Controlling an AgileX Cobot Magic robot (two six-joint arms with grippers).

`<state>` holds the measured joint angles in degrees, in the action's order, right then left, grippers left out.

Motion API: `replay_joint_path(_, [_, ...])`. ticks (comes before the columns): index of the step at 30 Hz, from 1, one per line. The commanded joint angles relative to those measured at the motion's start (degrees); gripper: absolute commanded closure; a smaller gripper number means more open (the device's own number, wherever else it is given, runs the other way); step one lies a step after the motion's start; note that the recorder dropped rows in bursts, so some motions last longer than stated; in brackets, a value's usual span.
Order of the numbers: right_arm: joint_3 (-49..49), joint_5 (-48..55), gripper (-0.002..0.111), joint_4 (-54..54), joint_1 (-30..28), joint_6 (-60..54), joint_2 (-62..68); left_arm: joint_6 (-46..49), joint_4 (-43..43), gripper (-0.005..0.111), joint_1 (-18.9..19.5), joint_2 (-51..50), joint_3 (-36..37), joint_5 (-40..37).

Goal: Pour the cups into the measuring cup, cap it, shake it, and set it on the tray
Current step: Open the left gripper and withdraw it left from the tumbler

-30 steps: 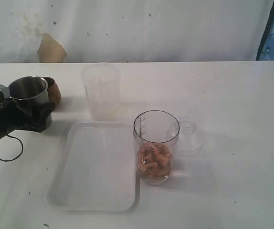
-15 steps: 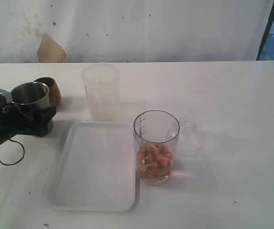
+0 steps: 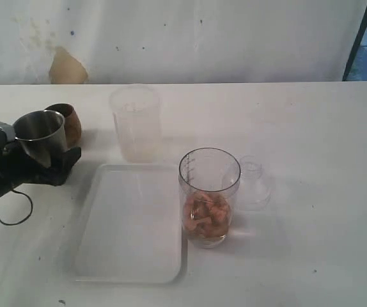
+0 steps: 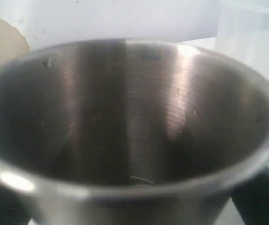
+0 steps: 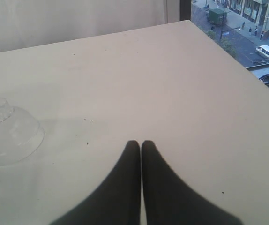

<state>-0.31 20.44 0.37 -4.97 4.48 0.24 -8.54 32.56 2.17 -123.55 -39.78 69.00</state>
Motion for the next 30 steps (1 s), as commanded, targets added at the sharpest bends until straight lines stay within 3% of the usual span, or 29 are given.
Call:
replay_joint_path(1, [0.31,-0.38,0.108,0.03,-0.11,0.27,-0.24,2.46,-5.39,0.002,-0.01,0.25,3.22,0.96])
replay_joint_path(11, [0.31,-0.38,0.108,0.03,-0.11,0.27,-0.24,4.59,-8.05,0.002,-0.01,0.66,7.63,0.96])
replay_joint_path(30, [0.31,-0.38,0.108,0.03,-0.11,0.27,-0.24,7.39,-9.98,0.002,-0.01,14.51,21.28,0.96])
